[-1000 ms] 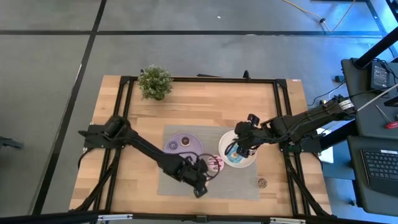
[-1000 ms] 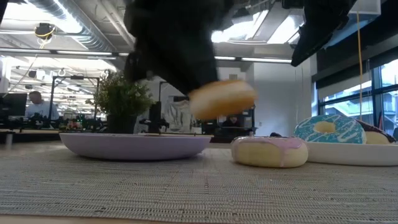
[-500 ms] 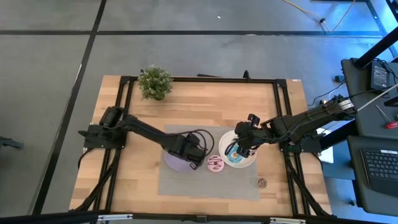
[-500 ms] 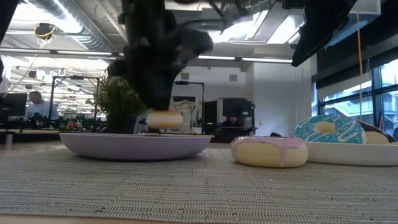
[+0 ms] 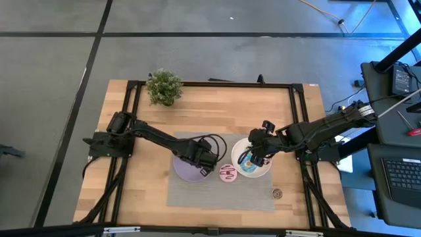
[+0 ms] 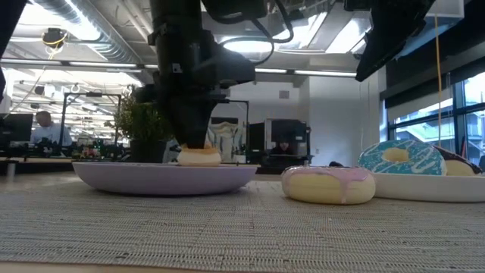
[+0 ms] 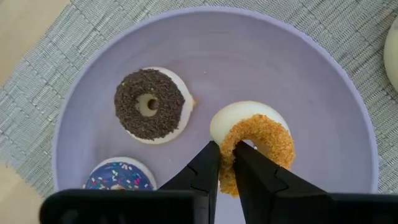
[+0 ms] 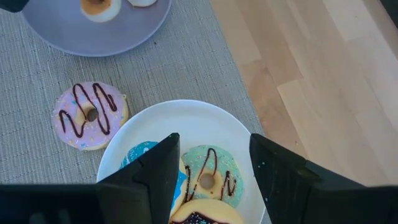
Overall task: Pick & Place donuts
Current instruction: Put the small orange donut on the purple plate, then put the large purple donut on the white plate
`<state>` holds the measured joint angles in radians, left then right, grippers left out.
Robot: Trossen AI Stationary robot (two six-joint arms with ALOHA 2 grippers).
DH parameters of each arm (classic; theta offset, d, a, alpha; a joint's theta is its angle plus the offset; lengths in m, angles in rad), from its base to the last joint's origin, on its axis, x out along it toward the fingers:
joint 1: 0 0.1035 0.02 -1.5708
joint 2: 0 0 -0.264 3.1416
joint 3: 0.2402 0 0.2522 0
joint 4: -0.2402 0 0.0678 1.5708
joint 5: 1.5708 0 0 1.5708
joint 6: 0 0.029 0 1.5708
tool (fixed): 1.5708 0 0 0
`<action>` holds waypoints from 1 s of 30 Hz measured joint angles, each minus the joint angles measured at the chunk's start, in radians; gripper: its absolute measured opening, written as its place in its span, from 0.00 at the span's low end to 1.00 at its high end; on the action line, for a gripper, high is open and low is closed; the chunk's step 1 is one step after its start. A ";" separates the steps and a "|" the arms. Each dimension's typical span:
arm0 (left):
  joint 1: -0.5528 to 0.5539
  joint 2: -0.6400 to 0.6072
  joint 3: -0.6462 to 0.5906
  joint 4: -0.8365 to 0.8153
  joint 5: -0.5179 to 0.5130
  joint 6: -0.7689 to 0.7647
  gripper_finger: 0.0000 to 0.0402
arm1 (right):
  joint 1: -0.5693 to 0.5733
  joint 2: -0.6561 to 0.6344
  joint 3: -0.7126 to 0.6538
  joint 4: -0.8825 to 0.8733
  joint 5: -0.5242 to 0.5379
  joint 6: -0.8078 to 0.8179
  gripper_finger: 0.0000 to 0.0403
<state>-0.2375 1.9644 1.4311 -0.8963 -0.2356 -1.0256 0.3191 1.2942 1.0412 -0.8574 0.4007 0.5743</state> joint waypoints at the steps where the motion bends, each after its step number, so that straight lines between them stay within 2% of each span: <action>1: 0.000 0.000 0.000 0.000 0.008 0.000 0.12 | 0.000 0.000 0.000 0.000 0.000 0.000 0.49; 5: 0.005 0.000 0.000 0.000 0.056 -0.002 0.15 | 0.000 0.000 0.000 0.000 0.000 0.000 0.49; 17: 0.006 0.008 -0.001 -0.006 0.021 -0.008 0.33 | 0.000 0.000 0.000 0.000 -0.001 0.027 0.49; 23: 0.017 0.008 -0.001 -0.006 0.038 0.016 0.41 | 0.000 0.000 0.000 0.000 -0.003 0.027 0.49; 30: 0.030 -0.028 -0.001 -0.048 0.025 0.018 0.45 | 0.000 0.000 0.000 -0.001 -0.100 0.053 0.49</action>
<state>-0.2073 1.9368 1.4303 -0.9447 -0.2101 -1.0076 0.3191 1.2942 1.0412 -0.8580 0.3002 0.6273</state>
